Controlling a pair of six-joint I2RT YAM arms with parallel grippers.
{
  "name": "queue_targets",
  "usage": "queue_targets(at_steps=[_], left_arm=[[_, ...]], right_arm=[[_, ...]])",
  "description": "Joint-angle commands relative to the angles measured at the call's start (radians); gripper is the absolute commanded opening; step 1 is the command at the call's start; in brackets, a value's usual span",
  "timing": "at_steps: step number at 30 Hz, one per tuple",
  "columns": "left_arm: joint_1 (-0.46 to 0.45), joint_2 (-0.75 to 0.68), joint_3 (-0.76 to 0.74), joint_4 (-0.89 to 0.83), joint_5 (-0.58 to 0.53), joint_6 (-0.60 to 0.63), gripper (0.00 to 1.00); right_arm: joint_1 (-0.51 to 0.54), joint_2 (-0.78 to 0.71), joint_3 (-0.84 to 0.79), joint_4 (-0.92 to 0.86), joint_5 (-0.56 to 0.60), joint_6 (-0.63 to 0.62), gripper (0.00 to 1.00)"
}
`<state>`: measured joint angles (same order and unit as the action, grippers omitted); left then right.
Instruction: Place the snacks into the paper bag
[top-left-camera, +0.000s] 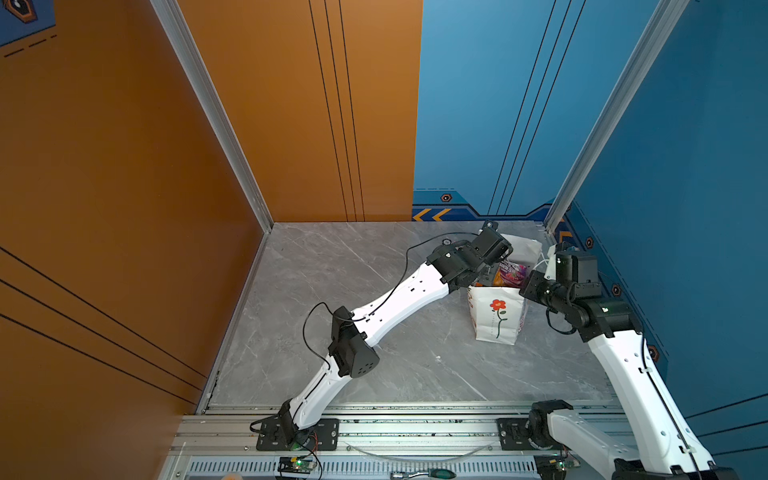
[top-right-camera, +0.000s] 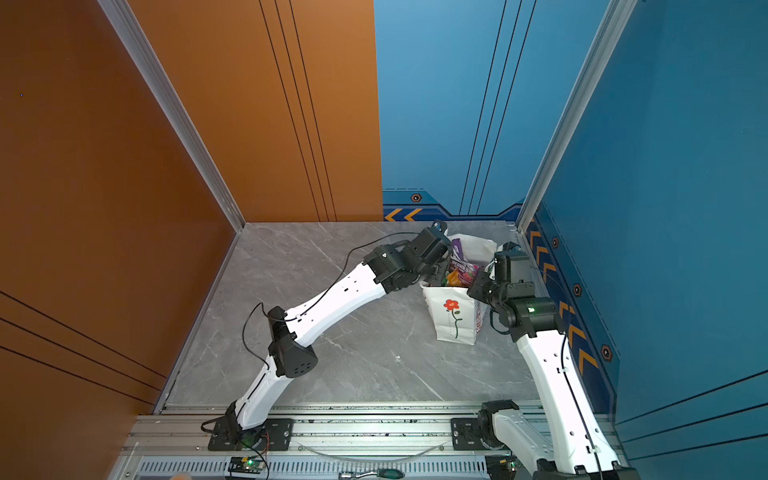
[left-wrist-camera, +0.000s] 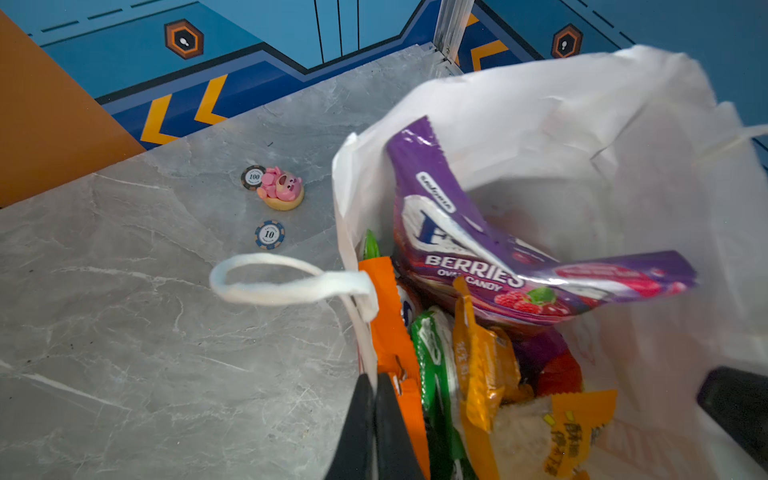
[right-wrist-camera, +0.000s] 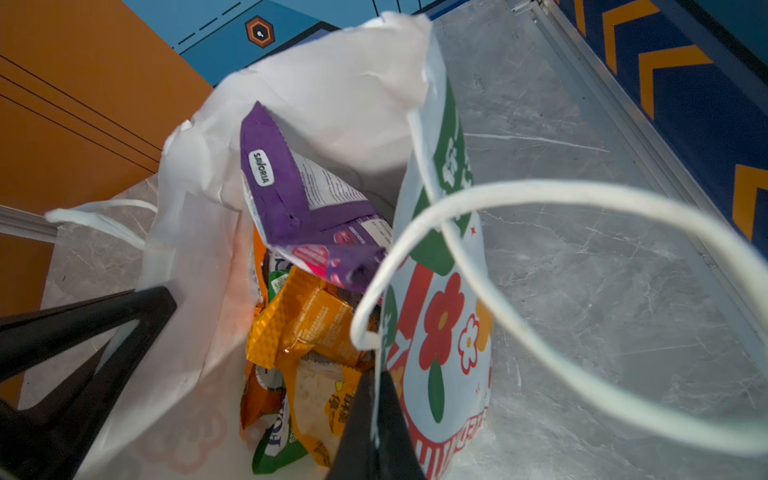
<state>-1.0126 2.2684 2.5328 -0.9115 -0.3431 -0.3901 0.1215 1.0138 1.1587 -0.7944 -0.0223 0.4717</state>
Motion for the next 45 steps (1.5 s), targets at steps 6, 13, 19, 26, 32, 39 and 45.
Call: queue_targets(at_steps=[6,13,19,26,32,39,45], left_arm=[[0.021,-0.411,-0.373,0.355,-0.157,0.039,0.00],[0.100,-0.629,-0.702,0.484,-0.230,0.013,0.00],[0.200,-0.743,-0.883,0.502,-0.203,-0.030,0.00],[0.309,-0.839,-1.111,0.513,-0.110,-0.154,0.00],[0.363,-0.871,-1.224,0.549,-0.027,-0.217,0.03],[0.388,-0.826,-1.169,0.519,0.057,-0.206,0.11],[0.383,-0.780,-1.119,0.520,0.118,-0.196,0.15]], right_arm=[[0.198,0.096,0.224,0.094,0.062,-0.010,0.00],[0.347,0.220,0.317,0.180,0.049,0.005,0.00],[0.457,0.348,0.387,0.243,0.058,0.026,0.00],[0.546,0.464,0.352,0.272,0.071,0.068,0.00],[0.570,0.524,0.329,0.250,0.087,0.090,0.00],[0.559,0.485,0.317,0.248,0.146,0.093,0.22],[0.538,0.458,0.305,0.236,0.185,0.088,0.42]])
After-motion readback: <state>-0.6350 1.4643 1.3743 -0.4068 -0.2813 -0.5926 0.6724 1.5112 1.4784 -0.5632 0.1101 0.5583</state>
